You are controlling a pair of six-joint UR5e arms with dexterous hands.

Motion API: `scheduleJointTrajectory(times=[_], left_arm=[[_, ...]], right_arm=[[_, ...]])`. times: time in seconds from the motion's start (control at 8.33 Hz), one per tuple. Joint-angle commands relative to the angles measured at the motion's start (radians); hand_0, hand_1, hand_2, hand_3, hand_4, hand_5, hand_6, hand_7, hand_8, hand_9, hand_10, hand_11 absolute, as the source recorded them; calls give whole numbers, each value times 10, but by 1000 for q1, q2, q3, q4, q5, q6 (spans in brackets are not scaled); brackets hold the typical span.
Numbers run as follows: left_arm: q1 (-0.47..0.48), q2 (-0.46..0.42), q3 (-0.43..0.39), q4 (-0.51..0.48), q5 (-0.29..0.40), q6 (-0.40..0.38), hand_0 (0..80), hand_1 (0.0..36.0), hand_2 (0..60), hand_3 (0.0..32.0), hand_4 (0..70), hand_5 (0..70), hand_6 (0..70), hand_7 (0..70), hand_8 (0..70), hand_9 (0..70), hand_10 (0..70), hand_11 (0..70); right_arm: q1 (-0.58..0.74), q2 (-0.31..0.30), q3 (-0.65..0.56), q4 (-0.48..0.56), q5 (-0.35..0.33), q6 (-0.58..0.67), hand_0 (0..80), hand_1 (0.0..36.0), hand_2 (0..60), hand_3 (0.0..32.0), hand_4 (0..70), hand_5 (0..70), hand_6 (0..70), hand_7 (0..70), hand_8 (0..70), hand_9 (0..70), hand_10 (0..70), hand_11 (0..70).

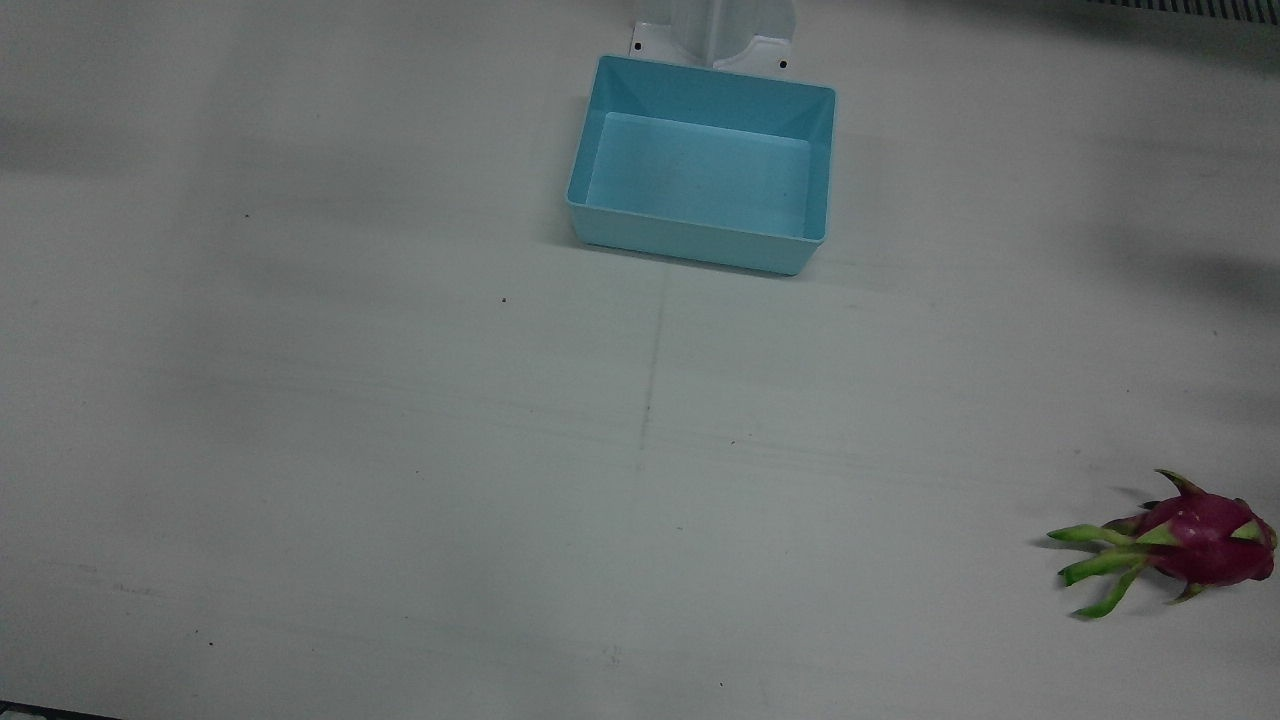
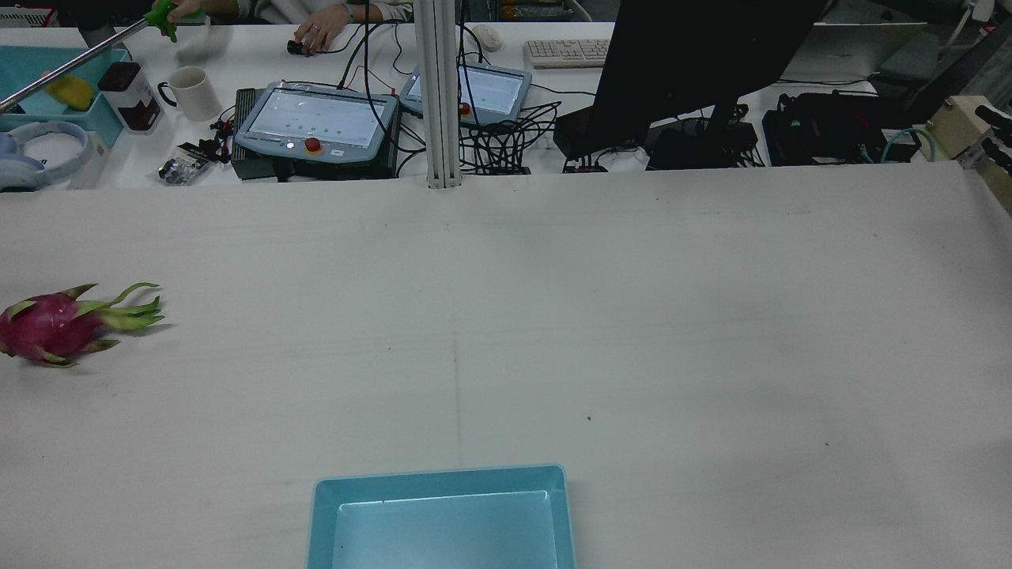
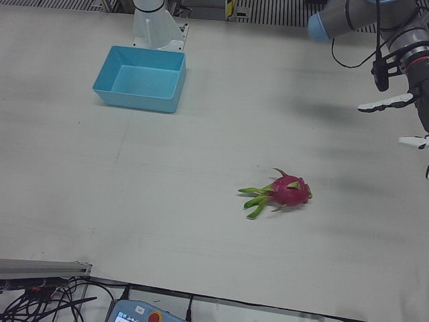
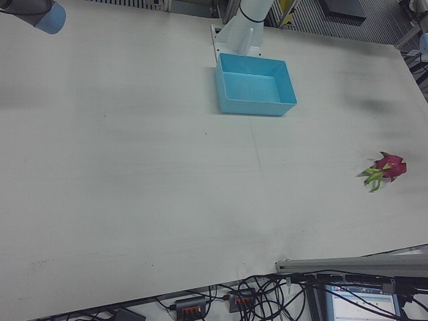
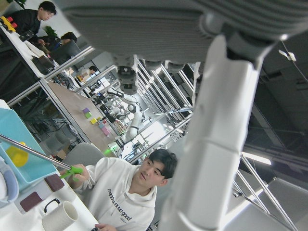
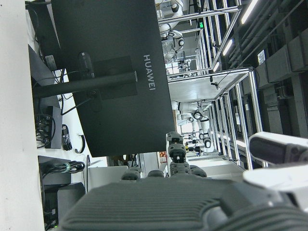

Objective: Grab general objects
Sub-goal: 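Move the left hand toward the pink dragon fruit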

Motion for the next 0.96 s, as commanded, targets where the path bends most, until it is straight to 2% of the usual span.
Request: scheduleJointTrajectory(times=[0.0,0.12,0.24,0.36,0.48,0.6,0.72,0.84], left_arm=[[38,-277,-78,290,93,282,800,274,0,82,102,0,0,0,15,0,0,6],[72,-324,-78,384,80,382,800,289,0,96,95,0,0,0,16,0,0,11],[154,-333,-72,443,40,444,800,302,0,94,88,0,0,0,17,0,0,12],[279,-335,-66,487,-57,446,800,310,0,104,75,0,0,0,16,0,0,11],[366,-354,-64,568,-166,444,800,351,0,124,28,0,0,0,14,0,0,7],[450,-444,-19,710,-283,429,800,360,0,128,8,0,0,0,10,0,0,6],[528,-509,44,759,-354,397,800,360,0,164,0,0,0,0,9,0,0,0],[597,-513,104,773,-423,316,800,350,0,180,0,0,0,0,9,0,0,0]], right_arm=[[0,0,-1,0,0,-1,0,0,0,0,0,0,0,0,0,0,0,0],[0,0,1,0,0,0,0,0,0,0,0,0,0,0,0,0,0,0],[0,0,1,0,0,-1,0,0,0,0,0,0,0,0,0,0,0,0],[2,0,1,0,0,0,0,0,0,0,0,0,0,0,0,0,0,0],[0,0,1,0,0,0,0,0,0,0,0,0,0,0,0,0,0,0],[2,0,1,0,0,-1,0,0,0,0,0,0,0,0,0,0,0,0],[2,0,1,0,0,0,0,0,0,0,0,0,0,0,0,0,0,0],[0,0,1,0,0,0,0,0,0,0,0,0,0,0,0,0,0,0]])
